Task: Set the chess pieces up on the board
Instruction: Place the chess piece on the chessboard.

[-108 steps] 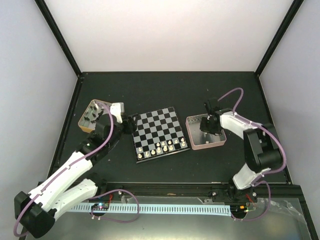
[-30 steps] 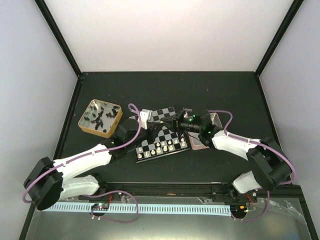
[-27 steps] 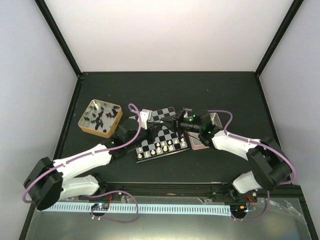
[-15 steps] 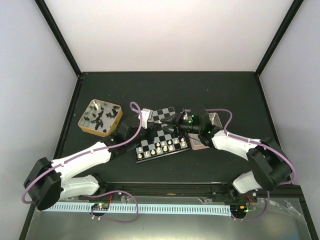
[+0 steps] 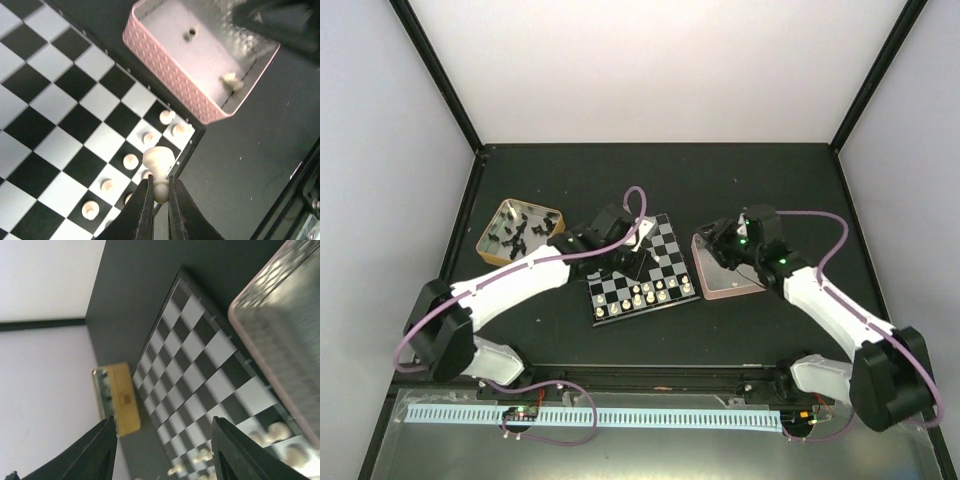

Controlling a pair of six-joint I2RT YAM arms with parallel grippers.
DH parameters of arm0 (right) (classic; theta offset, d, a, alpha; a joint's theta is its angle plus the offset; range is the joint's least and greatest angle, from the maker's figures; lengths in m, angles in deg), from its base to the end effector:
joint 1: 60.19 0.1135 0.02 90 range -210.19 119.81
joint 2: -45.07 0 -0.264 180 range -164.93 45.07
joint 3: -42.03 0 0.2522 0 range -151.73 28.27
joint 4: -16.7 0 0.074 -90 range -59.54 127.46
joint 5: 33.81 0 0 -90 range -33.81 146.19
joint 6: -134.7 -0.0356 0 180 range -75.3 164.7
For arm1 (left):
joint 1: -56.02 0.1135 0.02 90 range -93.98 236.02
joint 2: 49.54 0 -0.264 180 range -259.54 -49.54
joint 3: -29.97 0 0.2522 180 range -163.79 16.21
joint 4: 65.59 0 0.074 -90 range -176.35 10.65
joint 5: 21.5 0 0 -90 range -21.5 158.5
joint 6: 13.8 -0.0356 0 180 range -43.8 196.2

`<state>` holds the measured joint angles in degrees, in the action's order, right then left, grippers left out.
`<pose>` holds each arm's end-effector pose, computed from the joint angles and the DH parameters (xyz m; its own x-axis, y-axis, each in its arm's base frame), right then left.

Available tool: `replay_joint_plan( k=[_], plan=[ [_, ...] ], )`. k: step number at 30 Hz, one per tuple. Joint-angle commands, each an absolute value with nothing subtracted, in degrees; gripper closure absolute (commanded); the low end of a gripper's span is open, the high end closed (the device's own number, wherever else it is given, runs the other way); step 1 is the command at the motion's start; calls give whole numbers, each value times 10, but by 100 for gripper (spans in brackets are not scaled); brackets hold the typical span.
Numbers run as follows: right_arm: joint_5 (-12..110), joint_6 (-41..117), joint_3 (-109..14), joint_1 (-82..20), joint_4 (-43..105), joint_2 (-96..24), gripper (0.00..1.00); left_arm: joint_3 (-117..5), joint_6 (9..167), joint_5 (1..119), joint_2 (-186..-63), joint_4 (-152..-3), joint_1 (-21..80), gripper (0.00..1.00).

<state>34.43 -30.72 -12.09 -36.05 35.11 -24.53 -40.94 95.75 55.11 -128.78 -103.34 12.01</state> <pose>0.2318 0.1183 0.2339 -0.7675 0.6410 -0.0089 0.3261 0.4024 0.8554 0.2069 -0.2113 0.2581 -0.7530 0.2748 -0.5978 0.5724 0.7216 -0.3893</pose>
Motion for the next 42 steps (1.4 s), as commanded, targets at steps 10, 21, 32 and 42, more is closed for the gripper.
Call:
replay_joint_plan(
  k=[10,21,32,42],
  plan=[
    [523,-168,-110,-416,539,-137,46,-546,925,592,-1438,-1305,136,98],
    [500,-152,-116,-418,538,-166,46,-558,856,594,-1465,-1385,192,99],
    [499,-150,-116,-418,539,-167,46,-554,835,551,-1517,-1384,192,95],
    [497,-148,-113,-418,539,-168,46,-555,832,539,-1541,-1384,192,92]
  ],
)
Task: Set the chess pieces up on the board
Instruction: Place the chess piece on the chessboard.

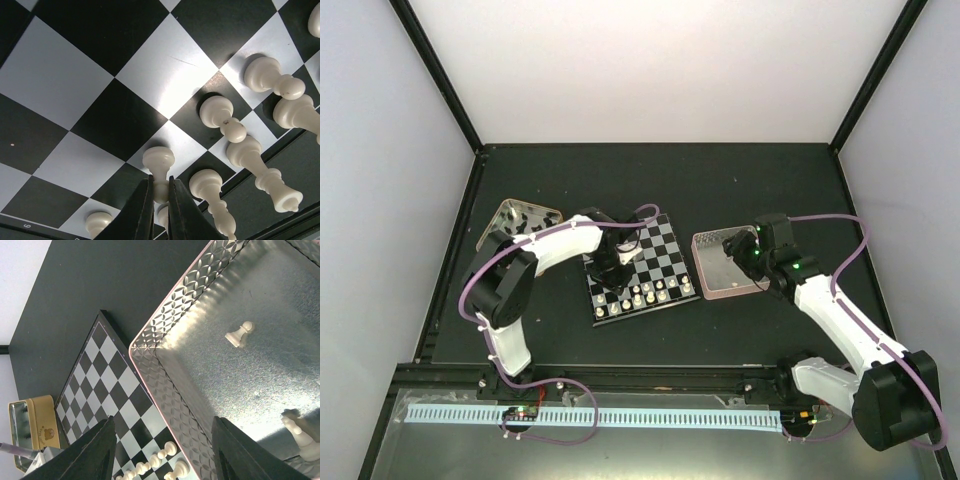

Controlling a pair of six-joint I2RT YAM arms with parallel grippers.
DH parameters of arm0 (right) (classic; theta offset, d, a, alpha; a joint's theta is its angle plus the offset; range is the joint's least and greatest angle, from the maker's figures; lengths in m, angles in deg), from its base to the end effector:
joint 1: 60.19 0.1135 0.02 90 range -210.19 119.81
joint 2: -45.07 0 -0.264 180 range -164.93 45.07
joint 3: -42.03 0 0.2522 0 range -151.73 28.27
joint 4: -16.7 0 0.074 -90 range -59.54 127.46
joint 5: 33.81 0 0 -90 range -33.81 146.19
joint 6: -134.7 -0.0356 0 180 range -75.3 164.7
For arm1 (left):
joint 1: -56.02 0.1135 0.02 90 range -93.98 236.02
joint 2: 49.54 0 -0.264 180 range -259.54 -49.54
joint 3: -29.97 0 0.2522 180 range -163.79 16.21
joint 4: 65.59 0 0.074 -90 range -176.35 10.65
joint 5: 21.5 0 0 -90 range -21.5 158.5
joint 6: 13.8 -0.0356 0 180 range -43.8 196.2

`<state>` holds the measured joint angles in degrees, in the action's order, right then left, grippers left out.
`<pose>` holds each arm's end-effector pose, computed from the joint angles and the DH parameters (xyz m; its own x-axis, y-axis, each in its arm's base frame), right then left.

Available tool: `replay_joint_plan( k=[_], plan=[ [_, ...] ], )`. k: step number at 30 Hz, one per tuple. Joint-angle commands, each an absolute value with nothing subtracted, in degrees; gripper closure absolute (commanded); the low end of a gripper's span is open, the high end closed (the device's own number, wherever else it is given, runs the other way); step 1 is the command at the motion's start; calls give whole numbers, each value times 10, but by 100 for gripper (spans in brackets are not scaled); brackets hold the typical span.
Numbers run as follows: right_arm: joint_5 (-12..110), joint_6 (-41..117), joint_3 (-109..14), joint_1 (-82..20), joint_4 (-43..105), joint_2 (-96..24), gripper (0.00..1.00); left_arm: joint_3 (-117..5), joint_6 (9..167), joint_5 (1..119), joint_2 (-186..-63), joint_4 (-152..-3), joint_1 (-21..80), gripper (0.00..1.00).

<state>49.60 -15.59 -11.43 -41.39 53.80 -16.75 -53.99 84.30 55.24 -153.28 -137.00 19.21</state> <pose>0.2084 0.0753 0.2316 -0.6786 0.6804 -0.2766 0.3896 0.6527 0.6497 0.2495 -0.1969 0.1760 -0.8741 0.4829 0.0529 0.4608 0.8587 -0.2241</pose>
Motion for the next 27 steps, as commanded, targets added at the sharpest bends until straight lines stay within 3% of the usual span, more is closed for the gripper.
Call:
replay_joint_plan(
  k=[1,16,27],
  plan=[
    [496,-148,-113,-418,539,-168,46,-555,831,539,-1542,-1385,193,91],
    [493,-145,-112,-418,538,-171,46,-556,820,522,-1550,-1392,188,91],
    [494,-145,-114,-418,539,-169,46,-563,832,550,-1554,-1388,188,77]
  ],
)
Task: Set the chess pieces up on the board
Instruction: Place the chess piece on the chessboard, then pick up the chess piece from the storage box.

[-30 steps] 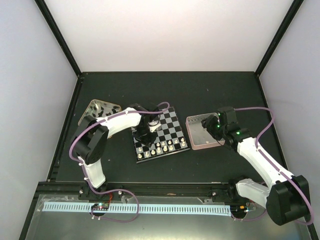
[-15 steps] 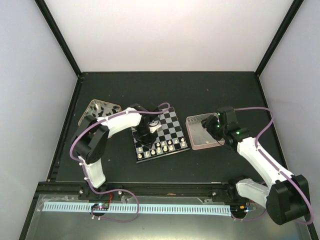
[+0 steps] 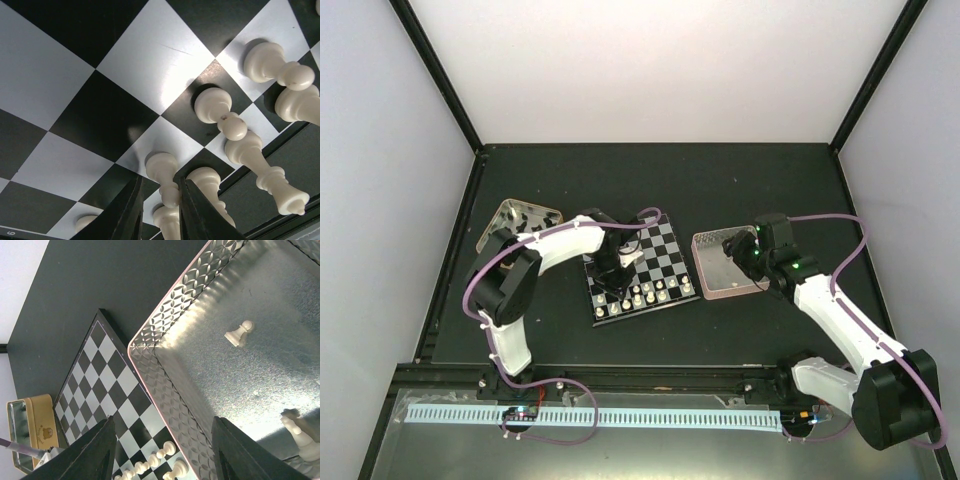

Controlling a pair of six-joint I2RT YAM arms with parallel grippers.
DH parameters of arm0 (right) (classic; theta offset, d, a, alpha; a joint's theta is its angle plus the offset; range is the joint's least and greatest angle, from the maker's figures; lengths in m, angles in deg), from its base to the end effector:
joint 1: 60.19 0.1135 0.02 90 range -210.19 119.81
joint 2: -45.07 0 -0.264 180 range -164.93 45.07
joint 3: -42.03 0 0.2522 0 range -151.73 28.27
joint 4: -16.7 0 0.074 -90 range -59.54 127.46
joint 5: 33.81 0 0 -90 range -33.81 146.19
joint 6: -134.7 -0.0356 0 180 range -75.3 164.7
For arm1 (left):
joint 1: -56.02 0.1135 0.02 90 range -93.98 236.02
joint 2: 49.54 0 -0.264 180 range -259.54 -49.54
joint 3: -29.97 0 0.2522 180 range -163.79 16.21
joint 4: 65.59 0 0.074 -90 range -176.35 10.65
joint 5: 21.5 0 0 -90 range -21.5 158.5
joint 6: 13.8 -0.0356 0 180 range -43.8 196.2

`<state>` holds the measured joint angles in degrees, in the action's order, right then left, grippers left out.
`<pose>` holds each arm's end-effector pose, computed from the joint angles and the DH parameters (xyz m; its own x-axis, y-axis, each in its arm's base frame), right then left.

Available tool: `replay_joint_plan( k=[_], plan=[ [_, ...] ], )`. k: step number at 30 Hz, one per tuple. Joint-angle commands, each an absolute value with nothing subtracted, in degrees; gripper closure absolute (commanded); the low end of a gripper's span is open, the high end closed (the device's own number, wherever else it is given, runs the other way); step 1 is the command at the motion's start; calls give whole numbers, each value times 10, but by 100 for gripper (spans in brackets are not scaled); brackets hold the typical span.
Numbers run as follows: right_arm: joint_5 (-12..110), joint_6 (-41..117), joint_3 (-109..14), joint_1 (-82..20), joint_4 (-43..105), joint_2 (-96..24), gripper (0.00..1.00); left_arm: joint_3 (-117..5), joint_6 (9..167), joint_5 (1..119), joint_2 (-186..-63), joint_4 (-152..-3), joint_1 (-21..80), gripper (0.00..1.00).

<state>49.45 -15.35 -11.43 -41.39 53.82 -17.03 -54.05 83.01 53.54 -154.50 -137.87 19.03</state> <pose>0.2089 0.0755 0.2306 -0.6831 0.6764 -0.2755 0.3892 0.6562 0.6465 0.2482 -0.1984 0.1702 -0.8594 0.5040 0.0863 0.4711 0.8461 -0.2493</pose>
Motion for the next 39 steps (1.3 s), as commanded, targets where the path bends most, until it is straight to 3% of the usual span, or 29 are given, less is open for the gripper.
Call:
replay_joint_plan(
  k=[1,6,17,31,39],
  plan=[
    [494,-145,-113,-418,539,-168,46,-564,833,550,-1553,-1386,188,77],
    [496,-144,-114,-418,542,-167,46,-568,834,546,-1549,-1383,187,76],
    [511,-93,-126,-418,551,-182,46,-577,835,552,-1496,-1377,188,62],
    [583,33,-213,-417,613,-364,52,-525,868,580,-1298,-1193,190,54],
    [651,18,-272,-416,632,-466,57,-458,874,585,-1189,-1095,189,47]
  ],
)
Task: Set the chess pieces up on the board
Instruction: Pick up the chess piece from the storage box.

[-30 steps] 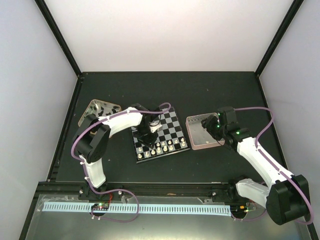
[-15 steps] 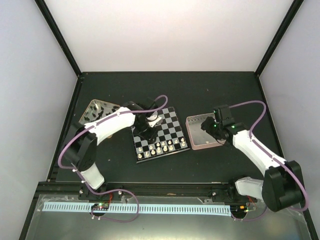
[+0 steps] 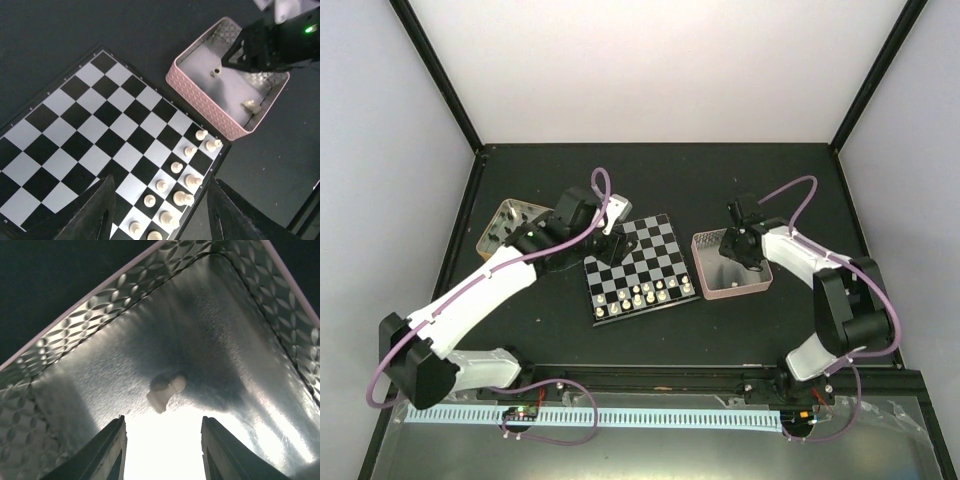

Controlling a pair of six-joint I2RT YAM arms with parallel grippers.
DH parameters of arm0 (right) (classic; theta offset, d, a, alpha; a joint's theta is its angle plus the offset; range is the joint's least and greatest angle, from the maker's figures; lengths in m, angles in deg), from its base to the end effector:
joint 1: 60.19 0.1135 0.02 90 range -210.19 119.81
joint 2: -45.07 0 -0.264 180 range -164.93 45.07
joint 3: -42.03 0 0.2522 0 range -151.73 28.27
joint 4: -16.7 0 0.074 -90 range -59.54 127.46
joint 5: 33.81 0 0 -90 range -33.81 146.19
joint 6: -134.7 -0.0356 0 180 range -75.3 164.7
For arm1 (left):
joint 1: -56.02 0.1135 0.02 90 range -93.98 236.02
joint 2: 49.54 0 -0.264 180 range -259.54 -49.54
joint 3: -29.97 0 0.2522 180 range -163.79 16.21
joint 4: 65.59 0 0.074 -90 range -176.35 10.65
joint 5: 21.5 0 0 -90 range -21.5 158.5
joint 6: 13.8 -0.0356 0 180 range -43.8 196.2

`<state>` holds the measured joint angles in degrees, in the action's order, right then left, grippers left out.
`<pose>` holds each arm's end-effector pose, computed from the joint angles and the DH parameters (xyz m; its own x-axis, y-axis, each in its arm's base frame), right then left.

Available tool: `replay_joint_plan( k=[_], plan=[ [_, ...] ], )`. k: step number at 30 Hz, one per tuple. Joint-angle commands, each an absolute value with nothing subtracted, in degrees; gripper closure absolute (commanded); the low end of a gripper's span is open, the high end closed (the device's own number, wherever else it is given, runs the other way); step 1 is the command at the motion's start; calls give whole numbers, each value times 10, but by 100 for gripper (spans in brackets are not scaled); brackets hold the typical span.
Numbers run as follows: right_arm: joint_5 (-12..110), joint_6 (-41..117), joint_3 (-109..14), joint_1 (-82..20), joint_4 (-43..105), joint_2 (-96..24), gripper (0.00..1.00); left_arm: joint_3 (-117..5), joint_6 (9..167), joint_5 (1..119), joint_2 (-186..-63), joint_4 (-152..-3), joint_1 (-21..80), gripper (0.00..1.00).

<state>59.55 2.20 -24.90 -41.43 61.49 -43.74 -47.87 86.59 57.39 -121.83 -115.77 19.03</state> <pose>0.2771 0.0919 0.1829 -0.8431 0.4259 -0.3283 0.3669 0.9019 0.2279 0.2101 -0.1669 0.3129 -0.6782 0.2893 -0.6756 0.5873 0.7660 -0.2615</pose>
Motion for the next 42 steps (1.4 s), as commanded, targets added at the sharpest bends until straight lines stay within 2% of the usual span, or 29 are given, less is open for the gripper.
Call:
replay_joint_plan(
  k=[1,14,25,36,42],
  plan=[
    [655,14,-278,-416,633,-477,58,-454,873,587,-1183,-1092,190,47],
    [684,-1,-332,-410,649,-561,57,-444,866,600,-1176,-1091,191,45],
    [669,3,-322,-398,668,-565,58,-441,864,602,-1180,-1091,190,46],
    [660,8,-310,-397,666,-559,76,-440,867,601,-1181,-1090,190,46],
    [658,8,-309,-396,672,-554,70,-439,869,601,-1179,-1090,190,46]
  ],
)
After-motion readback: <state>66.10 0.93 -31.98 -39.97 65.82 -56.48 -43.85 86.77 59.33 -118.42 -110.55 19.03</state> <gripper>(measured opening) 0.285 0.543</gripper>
